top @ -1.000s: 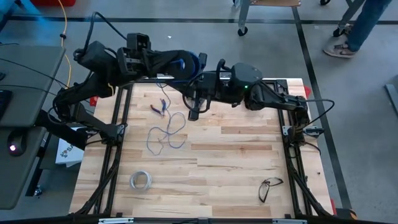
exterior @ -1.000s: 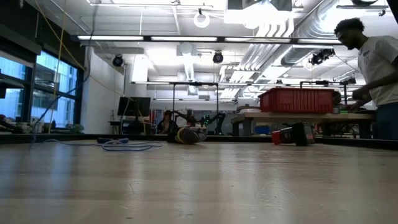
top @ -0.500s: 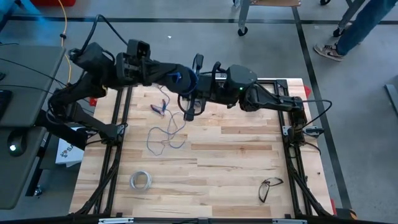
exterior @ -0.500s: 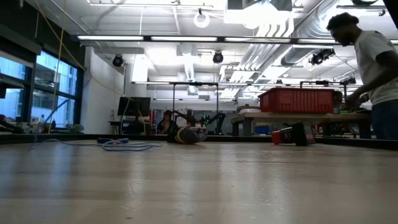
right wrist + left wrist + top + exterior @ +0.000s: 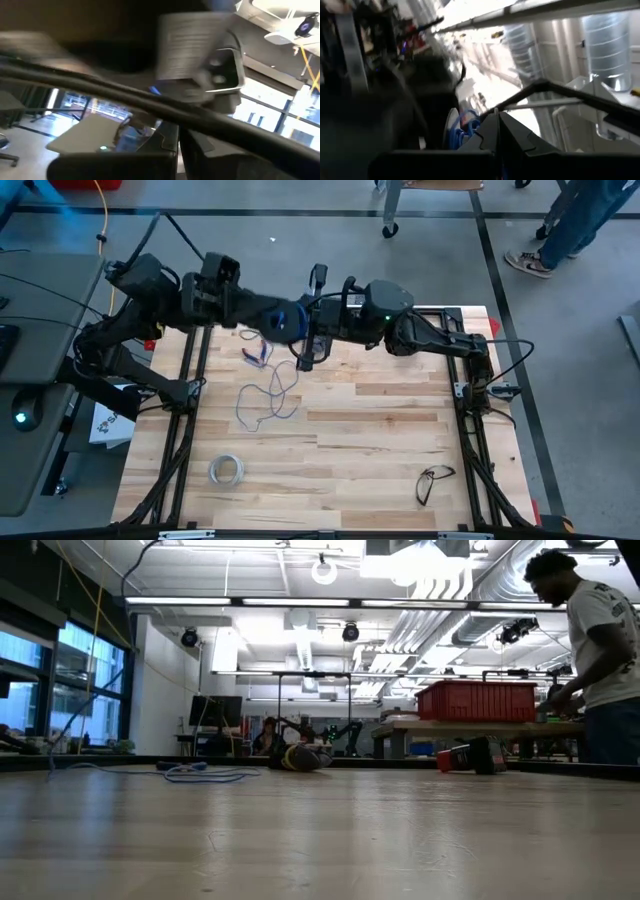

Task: Coil cords
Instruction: Coil the blue wire onto the black spool

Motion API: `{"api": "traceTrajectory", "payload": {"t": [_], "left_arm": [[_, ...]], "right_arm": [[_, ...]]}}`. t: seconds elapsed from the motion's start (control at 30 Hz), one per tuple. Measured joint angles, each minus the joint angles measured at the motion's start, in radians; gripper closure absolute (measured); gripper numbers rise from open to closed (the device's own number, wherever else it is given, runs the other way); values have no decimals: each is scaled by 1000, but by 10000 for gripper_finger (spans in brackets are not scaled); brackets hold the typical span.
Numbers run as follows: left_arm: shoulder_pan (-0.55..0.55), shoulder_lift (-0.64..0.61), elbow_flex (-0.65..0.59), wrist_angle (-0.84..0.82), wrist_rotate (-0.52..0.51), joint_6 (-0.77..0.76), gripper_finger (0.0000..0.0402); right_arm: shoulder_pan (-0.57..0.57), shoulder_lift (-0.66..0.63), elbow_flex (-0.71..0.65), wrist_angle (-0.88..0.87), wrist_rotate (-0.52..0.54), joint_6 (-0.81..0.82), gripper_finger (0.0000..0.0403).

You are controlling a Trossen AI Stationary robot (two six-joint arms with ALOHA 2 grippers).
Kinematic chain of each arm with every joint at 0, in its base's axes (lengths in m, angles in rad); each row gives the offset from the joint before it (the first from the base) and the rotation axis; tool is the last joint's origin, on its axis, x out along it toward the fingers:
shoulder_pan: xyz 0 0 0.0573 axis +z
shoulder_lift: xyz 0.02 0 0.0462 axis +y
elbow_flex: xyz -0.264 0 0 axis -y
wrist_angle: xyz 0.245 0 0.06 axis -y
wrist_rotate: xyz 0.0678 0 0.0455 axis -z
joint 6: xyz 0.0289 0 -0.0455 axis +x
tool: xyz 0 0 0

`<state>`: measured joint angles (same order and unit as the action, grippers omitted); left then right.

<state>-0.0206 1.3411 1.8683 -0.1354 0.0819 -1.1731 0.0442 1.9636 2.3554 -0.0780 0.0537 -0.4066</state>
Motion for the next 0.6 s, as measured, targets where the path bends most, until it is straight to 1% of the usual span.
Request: {"api": "traceTrajectory", "payload": {"t": [0.17, 0.3, 0.37, 0.47, 0.6], "left_arm": [[-39, -4, 0, -74, 7, -18, 401], [-63, -15, 0, -107, 6, 31, 401], [-70, -24, 0, -148, 6, 53, 401], [-74, -37, 0, -224, -24, 86, 401], [-71, -49, 0, -298, -35, 152, 401]], "right_arm": [[-13, -7, 0, -8, 3, -33, 403], [-28, -21, 0, -11, 2, -44, 403], [-36, -28, 0, -16, 2, -47, 403], [-52, -44, 0, -33, 0, -46, 403], [-77, -70, 0, -87, -4, -47, 403]]}}
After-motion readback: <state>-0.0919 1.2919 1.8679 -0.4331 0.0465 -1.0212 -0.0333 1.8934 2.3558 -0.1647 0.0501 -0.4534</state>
